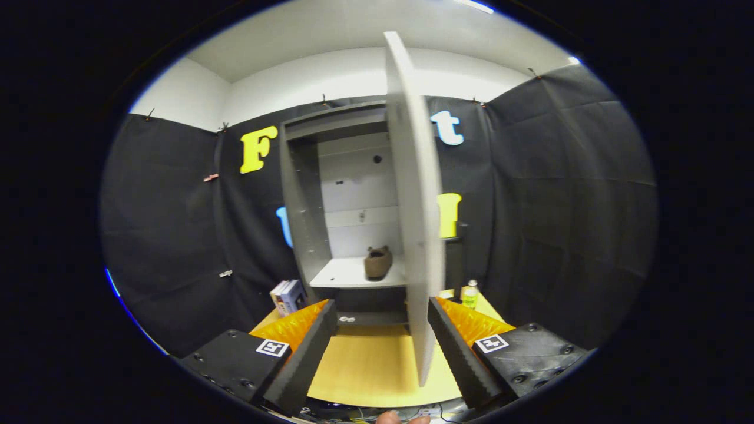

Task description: Open the shoe cabinet door, grab the shoes and put them into the shoe cabinet, then close the shoe cabinet door.

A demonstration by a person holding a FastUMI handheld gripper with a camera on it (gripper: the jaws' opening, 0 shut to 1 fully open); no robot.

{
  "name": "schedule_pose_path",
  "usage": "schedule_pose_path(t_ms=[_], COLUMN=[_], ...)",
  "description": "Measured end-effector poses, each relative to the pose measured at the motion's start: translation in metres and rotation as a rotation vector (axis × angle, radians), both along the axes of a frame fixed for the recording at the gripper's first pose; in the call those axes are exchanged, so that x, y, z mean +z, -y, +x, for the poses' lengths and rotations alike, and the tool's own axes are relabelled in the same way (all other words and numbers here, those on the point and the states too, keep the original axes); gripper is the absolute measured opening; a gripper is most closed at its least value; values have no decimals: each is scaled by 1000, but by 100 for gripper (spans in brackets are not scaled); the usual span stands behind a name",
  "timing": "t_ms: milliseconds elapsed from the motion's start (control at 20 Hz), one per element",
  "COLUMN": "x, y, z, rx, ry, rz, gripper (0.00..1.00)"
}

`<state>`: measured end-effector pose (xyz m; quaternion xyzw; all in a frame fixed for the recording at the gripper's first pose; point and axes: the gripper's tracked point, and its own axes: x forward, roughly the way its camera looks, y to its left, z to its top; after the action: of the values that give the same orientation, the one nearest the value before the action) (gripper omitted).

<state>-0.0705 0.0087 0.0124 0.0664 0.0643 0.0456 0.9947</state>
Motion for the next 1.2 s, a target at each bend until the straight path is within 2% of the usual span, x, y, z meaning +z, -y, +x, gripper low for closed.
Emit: schedule_pose_path(t_ms=[100,350,500,700,1000,1200], x=[-1,-11,-11,-13,-6,-5], y=[37,103,122,116,97,57], z=[6,45,74,104,100,93], rx=[-66,-161,-178,-142,-137,-114], ry=[4,0,-15,-24,-29,-34], rz=[2,-27,4,20,-4,3], gripper=[98,98,98,98,98,98])
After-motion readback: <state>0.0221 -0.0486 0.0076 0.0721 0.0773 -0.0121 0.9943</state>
